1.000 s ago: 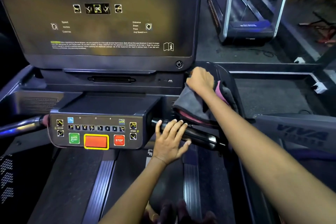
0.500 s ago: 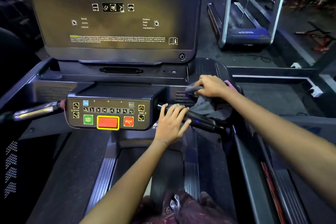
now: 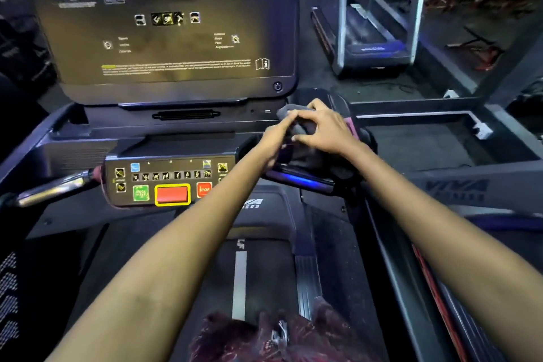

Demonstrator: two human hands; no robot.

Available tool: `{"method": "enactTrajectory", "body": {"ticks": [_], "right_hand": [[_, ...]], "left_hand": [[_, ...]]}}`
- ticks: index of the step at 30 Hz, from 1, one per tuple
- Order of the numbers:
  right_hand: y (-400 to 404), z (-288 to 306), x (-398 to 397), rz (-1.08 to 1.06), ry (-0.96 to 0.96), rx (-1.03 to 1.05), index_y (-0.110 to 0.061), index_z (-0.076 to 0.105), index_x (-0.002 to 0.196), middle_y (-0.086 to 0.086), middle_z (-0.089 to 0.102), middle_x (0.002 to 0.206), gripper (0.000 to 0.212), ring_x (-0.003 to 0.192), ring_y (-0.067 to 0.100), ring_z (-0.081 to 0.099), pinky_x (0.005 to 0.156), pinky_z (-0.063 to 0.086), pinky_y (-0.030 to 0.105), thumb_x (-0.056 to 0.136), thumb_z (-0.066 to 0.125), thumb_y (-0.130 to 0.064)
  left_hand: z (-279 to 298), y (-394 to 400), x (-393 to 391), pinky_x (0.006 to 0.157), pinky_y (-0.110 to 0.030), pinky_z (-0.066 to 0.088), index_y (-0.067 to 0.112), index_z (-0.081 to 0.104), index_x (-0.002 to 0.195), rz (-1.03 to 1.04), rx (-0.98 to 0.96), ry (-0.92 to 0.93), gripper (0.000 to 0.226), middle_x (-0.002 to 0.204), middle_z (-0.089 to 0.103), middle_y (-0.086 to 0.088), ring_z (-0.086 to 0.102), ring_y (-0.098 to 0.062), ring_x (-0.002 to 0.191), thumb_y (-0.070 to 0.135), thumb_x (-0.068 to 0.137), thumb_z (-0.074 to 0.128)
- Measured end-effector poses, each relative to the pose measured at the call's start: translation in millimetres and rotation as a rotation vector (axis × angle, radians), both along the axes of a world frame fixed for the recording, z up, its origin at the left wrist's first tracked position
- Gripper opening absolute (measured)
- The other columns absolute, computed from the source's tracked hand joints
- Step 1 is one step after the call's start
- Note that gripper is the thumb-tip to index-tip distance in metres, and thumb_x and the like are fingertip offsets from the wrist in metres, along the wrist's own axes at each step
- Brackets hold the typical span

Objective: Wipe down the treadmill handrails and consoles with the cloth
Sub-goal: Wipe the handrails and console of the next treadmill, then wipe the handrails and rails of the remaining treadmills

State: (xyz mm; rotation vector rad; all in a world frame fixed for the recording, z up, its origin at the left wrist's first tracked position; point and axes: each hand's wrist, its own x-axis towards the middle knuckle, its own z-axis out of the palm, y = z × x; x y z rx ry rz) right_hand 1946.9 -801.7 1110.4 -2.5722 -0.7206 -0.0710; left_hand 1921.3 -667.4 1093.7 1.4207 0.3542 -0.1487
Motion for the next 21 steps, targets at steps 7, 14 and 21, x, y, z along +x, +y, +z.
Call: {"method": "enactTrajectory", "body": {"ticks": [7, 14, 21], "right_hand": [[-49, 27, -4, -0.179, 0.245, 0.147, -0.009, 0.036, 0.132, 0.014, 0.049, 0.125, 0.081, 0.115, 0.025, 0.049, 0.089, 0.037, 0.028, 0.066, 0.083, -0.014], [-53, 31, -41, -0.528, 0.066, 0.059, -0.008, 0.054, 0.065, 0.008, 0.057, 0.068, 0.047, 0.07, 0.024, 0.054, 0.058, 0.031, 0.033, 0.072, 0.074, -0.05], [-40, 28, -136, -0.794, -0.032, 0.107, -0.016, 0.033, 0.053, -0.003, 0.042, 0.052, 0.056, 0.063, 0.019, 0.044, 0.058, 0.031, 0.034, 0.079, 0.064, -0.055]], "left_hand": [[10, -11, 24, 0.091, -0.031, 0.044, 0.002, 0.06, 0.112, -0.123, 0.141, -0.232, 0.021, 0.107, 0.061, -0.009, 0.056, -0.019, 0.096, 0.011, 0.097, 0.048], [22, -11, 23, 0.086, -0.027, 0.04, 0.0, 0.056, 0.112, -0.347, 0.49, -0.654, 0.024, 0.104, 0.062, -0.009, 0.052, -0.012, 0.093, 0.018, 0.1, 0.044], [20, -23, -10, 0.074, -0.033, 0.039, -0.001, 0.052, 0.105, -0.585, 0.487, -0.798, 0.029, 0.096, 0.065, -0.021, 0.06, -0.037, 0.09, 0.026, 0.1, 0.043]]}}
